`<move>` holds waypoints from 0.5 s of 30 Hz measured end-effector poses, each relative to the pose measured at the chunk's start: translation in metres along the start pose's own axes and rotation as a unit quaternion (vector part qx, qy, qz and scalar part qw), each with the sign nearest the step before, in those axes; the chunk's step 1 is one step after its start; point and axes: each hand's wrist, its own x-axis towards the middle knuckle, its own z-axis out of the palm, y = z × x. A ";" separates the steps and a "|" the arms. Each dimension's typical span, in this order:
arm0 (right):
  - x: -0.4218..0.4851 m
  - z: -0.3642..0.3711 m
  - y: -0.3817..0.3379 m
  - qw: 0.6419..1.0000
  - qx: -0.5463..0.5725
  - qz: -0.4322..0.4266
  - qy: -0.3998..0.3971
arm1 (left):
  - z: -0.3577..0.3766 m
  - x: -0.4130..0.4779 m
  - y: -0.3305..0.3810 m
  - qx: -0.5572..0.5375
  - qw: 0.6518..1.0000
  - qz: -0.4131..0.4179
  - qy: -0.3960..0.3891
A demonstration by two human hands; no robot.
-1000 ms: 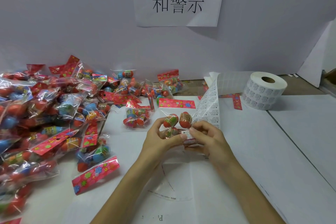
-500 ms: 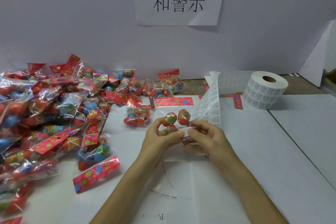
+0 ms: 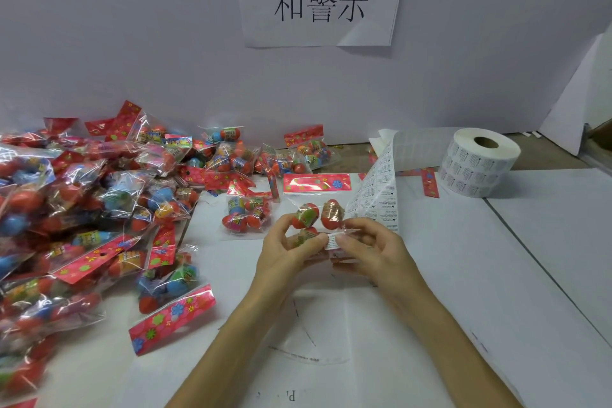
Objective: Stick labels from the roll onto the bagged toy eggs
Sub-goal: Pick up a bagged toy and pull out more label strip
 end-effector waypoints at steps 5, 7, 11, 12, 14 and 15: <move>0.000 -0.004 0.000 0.999 0.039 0.002 -0.018 | 0.000 -0.001 0.003 -0.038 0.999 -0.024 -0.022; 0.000 -0.005 -0.001 0.998 0.054 0.013 -0.033 | -0.002 -0.001 0.005 -0.059 0.997 -0.037 -0.034; 0.002 -0.009 -0.001 0.996 0.049 0.028 -0.068 | -0.004 0.000 0.003 -0.063 0.996 -0.050 -0.040; 0.003 -0.011 -0.001 0.996 0.043 0.029 -0.074 | -0.004 0.001 0.003 -0.062 0.996 -0.053 -0.036; 0.004 -0.013 -0.002 0.996 0.027 0.027 -0.076 | -0.002 0.000 0.004 -0.061 0.996 -0.060 -0.030; 0.005 -0.014 -0.002 0.997 0.019 0.023 -0.069 | -0.002 0.000 0.004 -0.060 0.996 -0.062 -0.029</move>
